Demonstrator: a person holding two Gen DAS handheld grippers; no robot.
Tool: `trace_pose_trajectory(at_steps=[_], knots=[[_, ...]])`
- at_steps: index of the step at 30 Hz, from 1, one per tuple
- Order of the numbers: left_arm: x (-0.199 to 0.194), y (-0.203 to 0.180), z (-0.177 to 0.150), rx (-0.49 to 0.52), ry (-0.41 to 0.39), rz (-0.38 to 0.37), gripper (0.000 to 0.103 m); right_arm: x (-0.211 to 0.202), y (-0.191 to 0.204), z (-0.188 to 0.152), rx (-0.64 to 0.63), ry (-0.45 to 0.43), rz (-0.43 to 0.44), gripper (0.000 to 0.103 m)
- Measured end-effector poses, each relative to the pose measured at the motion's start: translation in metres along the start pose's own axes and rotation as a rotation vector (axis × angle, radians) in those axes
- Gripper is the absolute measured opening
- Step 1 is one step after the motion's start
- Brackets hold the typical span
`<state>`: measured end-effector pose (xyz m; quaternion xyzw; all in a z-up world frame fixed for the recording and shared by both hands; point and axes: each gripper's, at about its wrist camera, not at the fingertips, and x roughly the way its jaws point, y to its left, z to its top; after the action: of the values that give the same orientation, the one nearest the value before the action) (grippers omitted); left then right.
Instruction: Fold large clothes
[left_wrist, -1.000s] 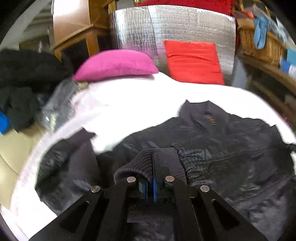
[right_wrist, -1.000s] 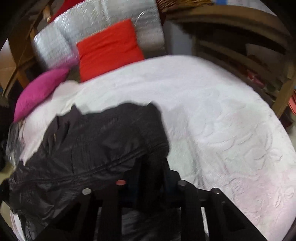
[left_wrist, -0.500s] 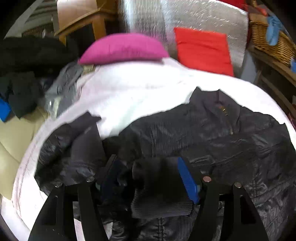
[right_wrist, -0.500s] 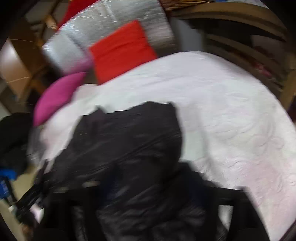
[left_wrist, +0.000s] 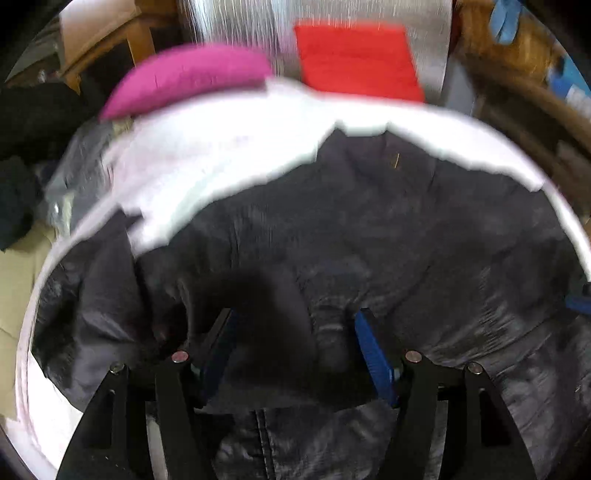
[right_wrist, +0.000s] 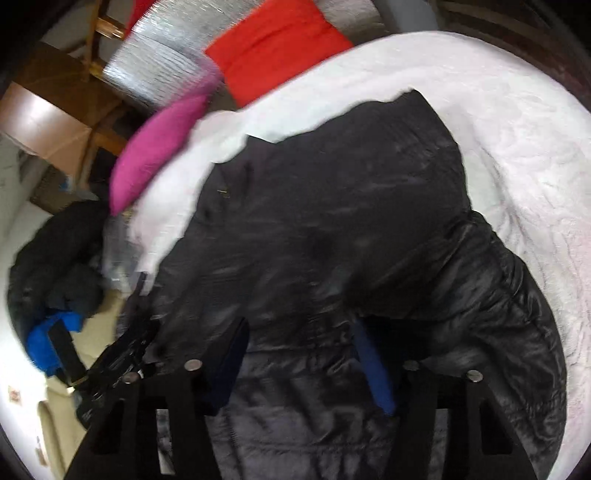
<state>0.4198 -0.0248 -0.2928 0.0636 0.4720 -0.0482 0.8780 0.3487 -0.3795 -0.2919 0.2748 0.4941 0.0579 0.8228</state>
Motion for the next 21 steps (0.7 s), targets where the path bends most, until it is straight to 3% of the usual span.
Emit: trace_pose_trajectory(at_steps=[2, 5, 7, 9, 11, 17, 19, 21], knots=[[0.009, -0.001, -0.003, -0.004, 0.034, -0.004, 0.067, 0.009, -0.003, 0.000, 0.002, 0.022, -0.042, 0.052], [-0.001, -0.004, -0.002, 0.020, 0.006, -0.001, 0.067, 0.001, 0.011, 0.001, -0.067, -0.029, -0.051, 0.052], [-0.013, -0.001, 0.000, -0.008, -0.030, -0.047, 0.067, -0.006, 0.028, 0.000, -0.124, -0.070, -0.041, 0.056], [-0.026, 0.002, 0.002, -0.036, -0.070, -0.103, 0.072, -0.012, 0.036, -0.004, -0.160, -0.105, -0.072, 0.070], [-0.027, 0.002, 0.002, -0.044, -0.080, -0.124, 0.083, -0.006, 0.045, -0.006, -0.208, -0.119, -0.127, 0.075], [0.015, 0.000, 0.002, -0.052, 0.058, -0.080, 0.084, 0.037, 0.051, -0.011, -0.275, -0.015, -0.229, 0.075], [0.012, 0.001, 0.000, -0.057, 0.050, -0.083, 0.084, 0.031, 0.053, -0.007, -0.295, -0.025, -0.228, 0.075], [0.008, 0.003, 0.002, -0.065, 0.031, -0.086, 0.084, 0.013, 0.045, 0.005, -0.257, -0.089, -0.208, 0.075]])
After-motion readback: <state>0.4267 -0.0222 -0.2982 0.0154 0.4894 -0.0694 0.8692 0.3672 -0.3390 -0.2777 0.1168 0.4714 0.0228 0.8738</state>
